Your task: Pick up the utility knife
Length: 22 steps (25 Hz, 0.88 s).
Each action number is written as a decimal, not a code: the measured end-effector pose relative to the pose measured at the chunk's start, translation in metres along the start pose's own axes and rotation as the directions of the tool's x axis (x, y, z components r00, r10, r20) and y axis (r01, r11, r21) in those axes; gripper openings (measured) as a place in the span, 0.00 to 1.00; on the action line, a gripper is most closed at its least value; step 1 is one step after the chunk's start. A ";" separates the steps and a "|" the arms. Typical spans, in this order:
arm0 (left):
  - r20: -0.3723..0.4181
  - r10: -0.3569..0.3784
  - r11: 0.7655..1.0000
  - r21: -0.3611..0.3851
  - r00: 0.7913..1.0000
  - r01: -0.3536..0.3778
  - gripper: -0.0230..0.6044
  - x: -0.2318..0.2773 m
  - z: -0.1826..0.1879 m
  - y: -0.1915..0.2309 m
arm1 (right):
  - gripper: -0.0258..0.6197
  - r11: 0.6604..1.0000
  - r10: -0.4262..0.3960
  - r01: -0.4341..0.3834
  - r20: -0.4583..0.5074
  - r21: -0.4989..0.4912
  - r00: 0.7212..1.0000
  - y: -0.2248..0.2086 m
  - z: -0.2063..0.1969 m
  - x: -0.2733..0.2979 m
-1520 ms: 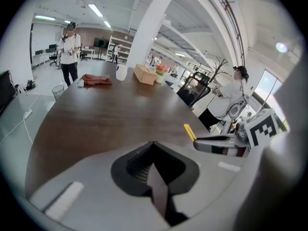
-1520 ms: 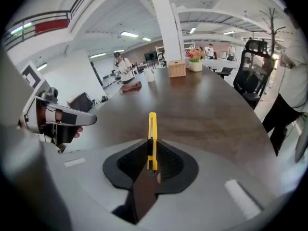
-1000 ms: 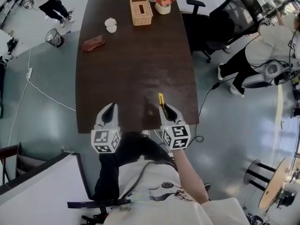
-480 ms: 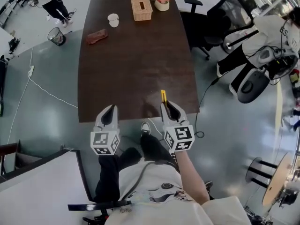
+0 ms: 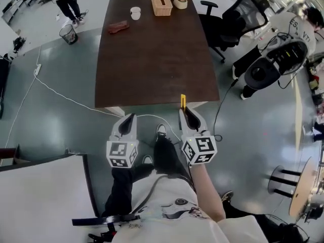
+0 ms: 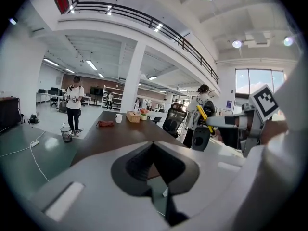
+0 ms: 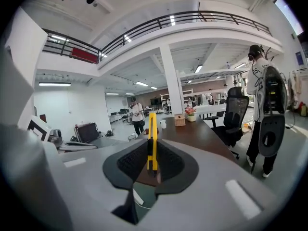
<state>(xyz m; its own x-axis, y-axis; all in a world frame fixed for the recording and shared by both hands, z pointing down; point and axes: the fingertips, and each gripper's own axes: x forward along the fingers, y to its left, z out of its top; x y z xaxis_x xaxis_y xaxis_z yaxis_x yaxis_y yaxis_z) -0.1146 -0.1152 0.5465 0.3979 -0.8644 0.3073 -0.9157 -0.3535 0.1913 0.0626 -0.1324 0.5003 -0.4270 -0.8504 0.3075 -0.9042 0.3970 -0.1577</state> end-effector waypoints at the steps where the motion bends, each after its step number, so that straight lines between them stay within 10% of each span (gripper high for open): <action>1: -0.003 -0.009 1.000 0.004 1.000 0.009 0.03 -0.013 -0.004 -0.005 | 0.13 1.000 0.003 -0.003 0.006 -0.001 1.000 0.010 -0.002 -0.012; 22: 0.159 0.011 0.997 0.075 0.987 -0.024 0.03 -0.124 0.005 -0.105 | 0.13 0.995 0.082 -0.078 0.074 -0.055 0.994 0.050 -0.020 -0.164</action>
<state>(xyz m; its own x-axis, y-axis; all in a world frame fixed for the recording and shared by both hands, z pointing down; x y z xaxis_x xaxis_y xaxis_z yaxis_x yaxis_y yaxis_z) -0.0678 0.0279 0.4834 0.3733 -0.9143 0.1574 -0.9265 -0.3587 0.1139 0.0869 0.0339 0.4610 -0.4978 -0.8380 0.2236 -0.8673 0.4808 -0.1292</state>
